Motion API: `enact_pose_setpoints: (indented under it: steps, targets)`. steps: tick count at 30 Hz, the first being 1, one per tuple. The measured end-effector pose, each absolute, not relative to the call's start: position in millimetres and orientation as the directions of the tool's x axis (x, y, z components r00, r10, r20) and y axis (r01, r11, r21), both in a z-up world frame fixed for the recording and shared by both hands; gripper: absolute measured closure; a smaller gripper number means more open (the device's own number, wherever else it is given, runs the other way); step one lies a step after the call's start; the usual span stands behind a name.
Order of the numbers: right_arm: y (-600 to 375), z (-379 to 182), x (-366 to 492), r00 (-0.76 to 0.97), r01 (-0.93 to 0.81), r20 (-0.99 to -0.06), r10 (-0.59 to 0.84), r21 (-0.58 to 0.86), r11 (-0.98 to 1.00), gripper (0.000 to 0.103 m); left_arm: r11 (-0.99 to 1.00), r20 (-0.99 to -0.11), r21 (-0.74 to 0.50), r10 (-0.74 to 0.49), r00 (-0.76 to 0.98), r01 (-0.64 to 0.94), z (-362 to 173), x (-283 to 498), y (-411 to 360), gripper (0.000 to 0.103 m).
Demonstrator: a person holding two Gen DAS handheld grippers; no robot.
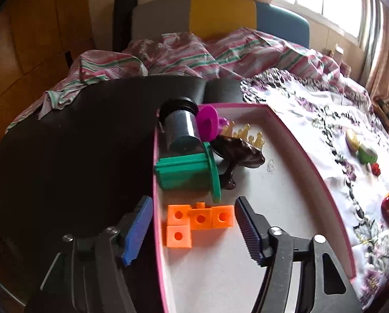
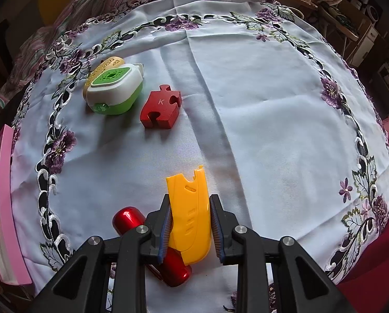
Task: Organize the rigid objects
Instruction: 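Lift the yellow toy with the right gripper and carry it toward the tray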
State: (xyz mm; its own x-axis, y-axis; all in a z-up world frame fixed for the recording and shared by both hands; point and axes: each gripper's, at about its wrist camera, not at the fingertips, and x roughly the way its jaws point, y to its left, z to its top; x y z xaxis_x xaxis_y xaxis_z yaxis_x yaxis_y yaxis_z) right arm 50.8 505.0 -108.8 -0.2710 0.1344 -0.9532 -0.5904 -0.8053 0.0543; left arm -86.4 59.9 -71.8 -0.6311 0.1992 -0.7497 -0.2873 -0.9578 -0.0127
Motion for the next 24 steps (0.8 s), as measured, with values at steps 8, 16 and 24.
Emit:
enact_pose_setpoints:
  steps: [8, 16, 24]
  targets:
    - [506.6, -103.7, 50.8, -0.288, -0.600, -0.944, 0.164, 0.045, -0.799, 0.076, -0.972, -0.724, -0.035, 0.186, -0.664, -0.234, -46.9, -65.9, 39.2, 0.032]
    - [502.0, -88.9, 53.3, -0.370, -0.581, -0.912, 0.180, 0.076, -0.811, 0.076, -0.979, -0.714, -0.030, 0.162, -0.681, -0.202, -38.5, -51.1, 21.8, 0.030]
    - [485.2, -71.4, 47.1, -0.478, -0.506, -0.860, 0.180, 0.102, -0.857, 0.076, -0.986, -0.714, -0.041, 0.144, -0.686, -0.164, -39.9, -45.6, 4.9, 0.030]
